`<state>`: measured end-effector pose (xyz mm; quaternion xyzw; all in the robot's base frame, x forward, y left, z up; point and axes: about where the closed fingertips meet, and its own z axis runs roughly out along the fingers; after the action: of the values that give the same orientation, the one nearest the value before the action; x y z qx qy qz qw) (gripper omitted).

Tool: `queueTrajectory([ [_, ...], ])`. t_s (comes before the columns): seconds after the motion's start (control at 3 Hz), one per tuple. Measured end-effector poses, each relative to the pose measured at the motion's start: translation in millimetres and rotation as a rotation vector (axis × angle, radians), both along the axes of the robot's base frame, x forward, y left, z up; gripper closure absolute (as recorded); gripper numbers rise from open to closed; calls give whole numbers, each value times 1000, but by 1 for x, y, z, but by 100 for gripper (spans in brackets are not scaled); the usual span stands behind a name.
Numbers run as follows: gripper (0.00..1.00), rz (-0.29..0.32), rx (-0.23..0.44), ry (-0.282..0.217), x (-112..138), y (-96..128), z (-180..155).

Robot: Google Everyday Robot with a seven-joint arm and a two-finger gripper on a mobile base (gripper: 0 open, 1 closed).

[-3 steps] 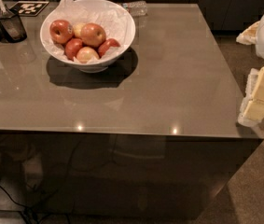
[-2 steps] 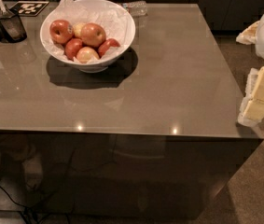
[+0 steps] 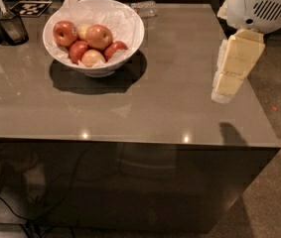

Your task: Pick apple from white bowl

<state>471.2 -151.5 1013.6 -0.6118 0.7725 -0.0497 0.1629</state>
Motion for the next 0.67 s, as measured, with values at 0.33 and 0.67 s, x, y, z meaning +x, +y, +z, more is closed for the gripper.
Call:
queueTrajectory([
  [0.33,0,-5,33,-27,22,27,8],
  [0.67,0,-38,46,-32,56,55,22],
])
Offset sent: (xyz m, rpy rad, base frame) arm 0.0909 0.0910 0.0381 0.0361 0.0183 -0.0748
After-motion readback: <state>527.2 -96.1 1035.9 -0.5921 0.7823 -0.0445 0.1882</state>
